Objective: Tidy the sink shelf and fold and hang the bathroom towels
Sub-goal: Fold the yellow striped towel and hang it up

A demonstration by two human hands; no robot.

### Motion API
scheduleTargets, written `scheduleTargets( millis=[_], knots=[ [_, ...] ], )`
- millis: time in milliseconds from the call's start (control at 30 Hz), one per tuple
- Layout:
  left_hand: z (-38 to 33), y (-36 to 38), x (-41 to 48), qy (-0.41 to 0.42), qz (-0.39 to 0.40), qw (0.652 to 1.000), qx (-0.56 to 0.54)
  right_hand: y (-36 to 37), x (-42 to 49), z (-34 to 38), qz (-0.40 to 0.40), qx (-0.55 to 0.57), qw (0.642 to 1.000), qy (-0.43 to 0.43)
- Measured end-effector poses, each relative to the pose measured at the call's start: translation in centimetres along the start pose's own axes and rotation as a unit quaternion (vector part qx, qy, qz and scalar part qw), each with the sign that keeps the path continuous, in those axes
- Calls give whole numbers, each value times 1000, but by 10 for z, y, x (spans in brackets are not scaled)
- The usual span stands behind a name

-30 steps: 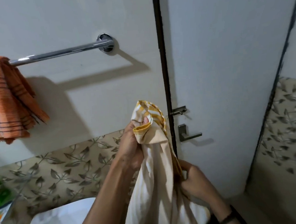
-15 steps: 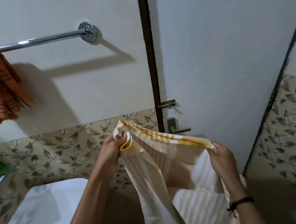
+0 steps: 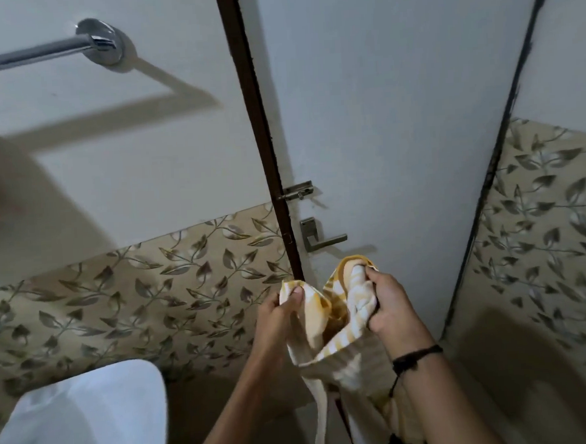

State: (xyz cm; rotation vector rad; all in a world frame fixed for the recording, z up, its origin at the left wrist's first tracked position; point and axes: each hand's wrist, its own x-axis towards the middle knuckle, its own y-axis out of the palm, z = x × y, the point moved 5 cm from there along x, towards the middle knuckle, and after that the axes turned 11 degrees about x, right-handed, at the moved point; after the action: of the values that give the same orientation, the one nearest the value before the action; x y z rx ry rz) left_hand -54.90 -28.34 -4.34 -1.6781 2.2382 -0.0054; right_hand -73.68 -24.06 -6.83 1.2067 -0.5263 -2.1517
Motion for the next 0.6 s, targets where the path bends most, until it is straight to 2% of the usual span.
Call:
scheduleTargets(
  millis=[67,133,233,367,433,533,600],
  knots=[
    [15,5,-3,-27,29,999,-36,1,-4,2,2,82,997,17],
    [27,11,-7,-64,79,989,-111,3,-10,4,-1,112,994,9],
    [39,16,-11,-110,135,964,-203,9,-19,2,-1,112,994,-1],
    [48,19,-12,-124,187,953,-203,17,-23,-9,12,85,996,6],
    [53,24,-12,-134,181,957,-185,22,-24,-18,21,75,997,16],
    [68,25,1,-151,120,967,-169,27,-25,-28,24,73,997,30],
    [71,22,8,-155,102,962,-201,28,-27,-31,19,66,997,30]
  ],
)
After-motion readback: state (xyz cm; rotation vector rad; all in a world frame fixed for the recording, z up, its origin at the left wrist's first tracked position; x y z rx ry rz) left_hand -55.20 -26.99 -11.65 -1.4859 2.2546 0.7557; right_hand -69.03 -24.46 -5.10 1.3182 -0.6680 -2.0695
